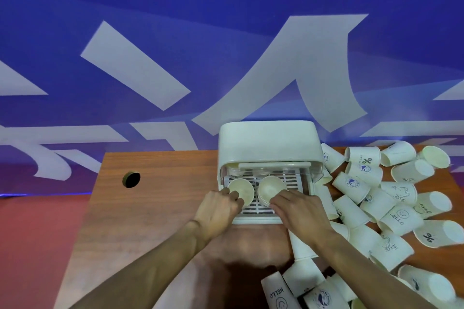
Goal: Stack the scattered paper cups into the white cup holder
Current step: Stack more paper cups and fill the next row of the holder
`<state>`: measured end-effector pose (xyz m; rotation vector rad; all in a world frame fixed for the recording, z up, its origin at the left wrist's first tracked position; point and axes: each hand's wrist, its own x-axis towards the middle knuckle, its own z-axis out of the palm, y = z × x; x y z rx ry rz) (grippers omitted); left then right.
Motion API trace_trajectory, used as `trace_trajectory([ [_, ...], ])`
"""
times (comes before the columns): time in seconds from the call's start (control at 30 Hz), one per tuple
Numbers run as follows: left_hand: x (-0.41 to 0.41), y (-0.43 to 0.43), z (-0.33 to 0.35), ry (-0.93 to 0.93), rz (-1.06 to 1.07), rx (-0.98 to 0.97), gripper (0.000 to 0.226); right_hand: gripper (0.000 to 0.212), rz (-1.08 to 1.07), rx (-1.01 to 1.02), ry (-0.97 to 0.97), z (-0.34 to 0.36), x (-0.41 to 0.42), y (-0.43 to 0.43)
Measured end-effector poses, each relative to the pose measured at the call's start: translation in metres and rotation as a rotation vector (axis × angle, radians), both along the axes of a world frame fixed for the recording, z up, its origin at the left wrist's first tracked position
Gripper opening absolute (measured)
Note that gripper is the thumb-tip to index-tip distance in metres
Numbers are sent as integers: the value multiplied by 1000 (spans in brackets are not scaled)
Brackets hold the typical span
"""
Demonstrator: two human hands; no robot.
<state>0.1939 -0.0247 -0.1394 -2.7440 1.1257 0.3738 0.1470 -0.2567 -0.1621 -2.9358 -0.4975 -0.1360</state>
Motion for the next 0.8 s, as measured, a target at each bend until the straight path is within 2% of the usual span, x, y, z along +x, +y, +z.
trace_trajectory([
  [0.1, 4, -3, -6, 10, 44, -20, 17, 12, -52, -38, 89, -7, 6, 10],
  [0.27, 7, -7, -6, 20, 50, -35, 18, 11, -128, -11, 146, -15, 8, 14],
  [0.43, 6, -8, -9, 19, 68, -16, 13, 7, -98, -51, 144, -10, 8, 13],
  [0.53, -2, -7, -1, 30, 71, -53, 11, 13, -130, 23, 110, -3, 1, 8],
  [0.6, -6, -9, 8, -3, 0, -106, 14, 10, -152, 79, 76, 4, -11, 0],
  [0.67, -11, -17, 15, -61, -63, -186, 15, 17, -155, 106, 63, 10, -27, -13],
  [0.8, -24, -61, 25, -71, -172, -298, 8, 24, -206, 56, 57, 26, -63, -46],
])
